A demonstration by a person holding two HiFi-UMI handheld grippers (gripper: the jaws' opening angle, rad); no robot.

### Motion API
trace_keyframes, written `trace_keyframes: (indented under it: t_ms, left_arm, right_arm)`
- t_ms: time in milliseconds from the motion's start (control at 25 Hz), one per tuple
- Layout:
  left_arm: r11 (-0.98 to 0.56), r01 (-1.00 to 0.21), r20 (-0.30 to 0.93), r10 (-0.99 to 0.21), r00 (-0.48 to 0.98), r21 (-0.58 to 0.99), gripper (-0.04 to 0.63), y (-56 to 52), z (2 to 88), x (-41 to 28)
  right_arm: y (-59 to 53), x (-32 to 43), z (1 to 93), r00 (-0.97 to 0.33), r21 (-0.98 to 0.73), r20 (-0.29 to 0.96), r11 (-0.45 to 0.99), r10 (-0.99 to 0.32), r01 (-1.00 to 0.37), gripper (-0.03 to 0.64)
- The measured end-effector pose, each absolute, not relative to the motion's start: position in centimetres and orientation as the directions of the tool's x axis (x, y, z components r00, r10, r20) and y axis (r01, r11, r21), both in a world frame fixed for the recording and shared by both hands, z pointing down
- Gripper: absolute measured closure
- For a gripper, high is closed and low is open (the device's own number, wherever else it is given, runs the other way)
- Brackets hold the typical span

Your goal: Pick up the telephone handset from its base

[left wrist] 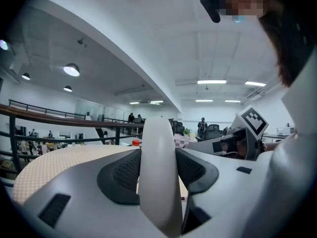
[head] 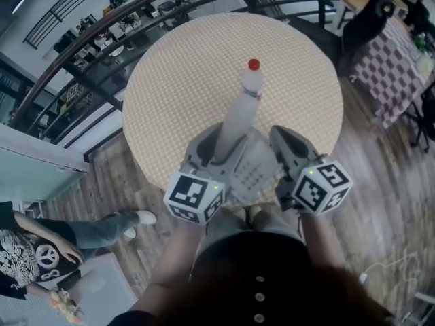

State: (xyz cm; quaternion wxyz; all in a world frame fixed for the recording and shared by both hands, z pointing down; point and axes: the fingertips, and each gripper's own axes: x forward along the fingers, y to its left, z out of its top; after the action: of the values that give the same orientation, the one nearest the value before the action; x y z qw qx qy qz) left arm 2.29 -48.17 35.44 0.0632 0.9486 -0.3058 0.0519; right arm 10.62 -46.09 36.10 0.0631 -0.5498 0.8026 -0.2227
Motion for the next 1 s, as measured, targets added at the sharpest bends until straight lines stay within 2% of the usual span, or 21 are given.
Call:
trace_keyframes:
  t_ms: [200, 400, 1000]
  left_arm:
    - [-0.789, -0.603, 0.037, -0.603, 0.797, 0.122, 0.373, -47.5, 33.6, 0.5]
    - [-0.762, -0.626, -0.013, -0.637, 0.771, 0.166, 0.373, -47.4, 32.6, -1.0]
    - [-0.739, -0.638, -0.032, -0.658, 0.752, 0.215, 0.373, -45.6, 32.5, -3.1]
  right_arm:
    - [-46.0, 9.3, 34.0, -0.432, -0.390, 0.111, 0.361, -0.895, -0.848, 0.606]
    - [-45.9, 8.3, 32.5, -0.480, -0.353, 0.097, 0.421, -0.872, -0.836, 0.606]
    - [-45.3, 6.0, 31.8, -0.539, -0.332, 0.111, 0.480, -0.835, -0.812, 0.606]
